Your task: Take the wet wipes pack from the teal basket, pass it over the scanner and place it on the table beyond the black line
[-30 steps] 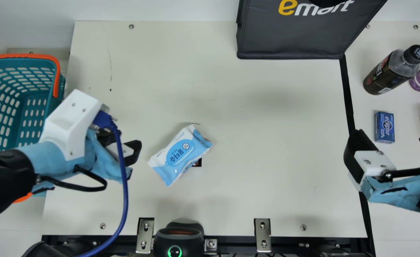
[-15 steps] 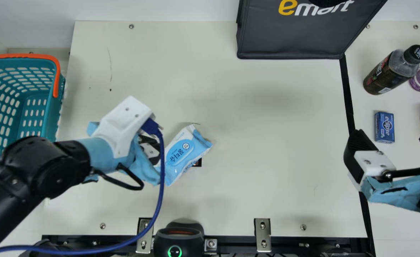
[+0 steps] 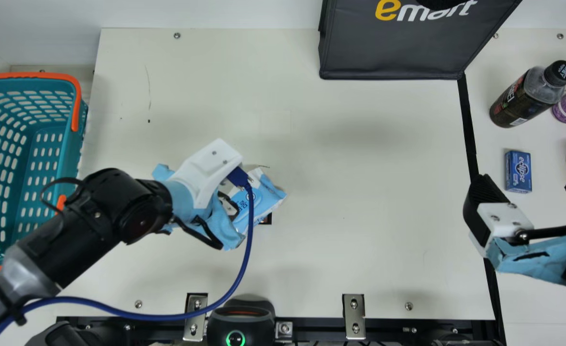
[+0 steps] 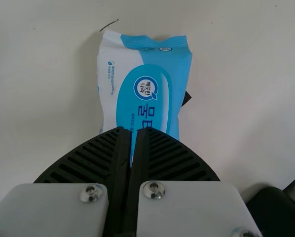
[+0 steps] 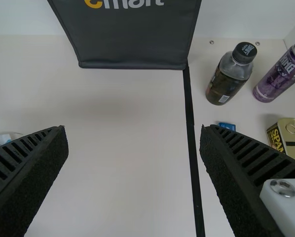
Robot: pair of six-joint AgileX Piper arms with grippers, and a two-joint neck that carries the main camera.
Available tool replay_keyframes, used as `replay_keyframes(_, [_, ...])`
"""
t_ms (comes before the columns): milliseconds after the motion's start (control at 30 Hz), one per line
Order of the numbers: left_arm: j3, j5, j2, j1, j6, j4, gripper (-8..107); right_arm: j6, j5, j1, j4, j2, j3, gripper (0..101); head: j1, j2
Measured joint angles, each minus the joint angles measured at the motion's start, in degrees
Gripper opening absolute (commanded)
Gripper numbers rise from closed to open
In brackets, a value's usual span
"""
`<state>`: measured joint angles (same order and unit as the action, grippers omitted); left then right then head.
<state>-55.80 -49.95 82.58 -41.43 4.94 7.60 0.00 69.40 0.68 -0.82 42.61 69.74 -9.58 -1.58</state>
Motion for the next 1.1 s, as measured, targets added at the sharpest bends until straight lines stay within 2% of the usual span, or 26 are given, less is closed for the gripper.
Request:
replay_keyframes(333, [-0.6,1.6,4.6,-1.7,-0.8,-1.8,-8,0.0,0.0,0.0,0.0,0.0,0.0,95,0.0,-0.1])
replay_keyframes(600, [0.6,3.4,7.0,-2.8,-1.7,-2.6,-8,0.0,-0.1,0.0,0.0,0.0,0.0,95,0.0,-0.1])
replay_keyframes(900, [1.6,4.8,7.1,-3.4,-2.3,-3.3,-8,0.0,-0.1,0.0,0.0,0.0,0.0,95,0.0,-0.1])
replay_keyframes(1100, [0.9,3.4,4.9,-3.9,-2.4,-3.3,-8,0.0,-0.1,0.0,0.0,0.0,0.0,95,0.0,0.0])
